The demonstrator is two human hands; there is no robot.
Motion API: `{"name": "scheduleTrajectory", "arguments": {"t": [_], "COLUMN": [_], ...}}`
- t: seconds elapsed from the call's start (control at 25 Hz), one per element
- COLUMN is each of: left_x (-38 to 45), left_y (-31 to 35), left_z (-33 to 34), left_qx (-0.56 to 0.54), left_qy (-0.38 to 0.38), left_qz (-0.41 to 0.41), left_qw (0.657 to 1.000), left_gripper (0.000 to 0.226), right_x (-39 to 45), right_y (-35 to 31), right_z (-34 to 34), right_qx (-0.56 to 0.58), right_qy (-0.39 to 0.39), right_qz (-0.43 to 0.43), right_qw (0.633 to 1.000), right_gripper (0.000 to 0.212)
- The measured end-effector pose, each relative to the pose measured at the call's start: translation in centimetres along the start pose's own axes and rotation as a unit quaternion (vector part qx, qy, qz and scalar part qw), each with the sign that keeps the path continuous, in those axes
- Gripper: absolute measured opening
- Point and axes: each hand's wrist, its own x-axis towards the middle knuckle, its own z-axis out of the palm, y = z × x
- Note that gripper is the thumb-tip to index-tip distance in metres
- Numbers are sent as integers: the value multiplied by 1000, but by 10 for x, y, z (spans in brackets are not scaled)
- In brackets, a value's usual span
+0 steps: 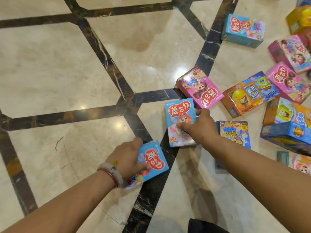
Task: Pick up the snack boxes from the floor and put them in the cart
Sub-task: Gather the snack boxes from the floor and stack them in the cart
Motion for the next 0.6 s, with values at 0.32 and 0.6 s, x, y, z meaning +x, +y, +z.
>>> {"name": "scheduleTrajectory", "arguments": {"t": [0.32, 0.6], "left_x": [-68, -176], "left_y": [40, 169], "left_z": [-97, -254], "left_qx": [-517, -532], "left_qy": [33, 2], "left_qz": [-144, -98], "left_qw": [843, 841], "left_gripper": [37, 25], "right_x": [-71, -244], "right_y": [-40, -108], "right_z": [-58, -198], "right_qx": [304, 342], "right_qy": [-65, -26], "right_qz": [120, 144], "right_qw": [943, 928], "right_gripper": [35, 50]}}
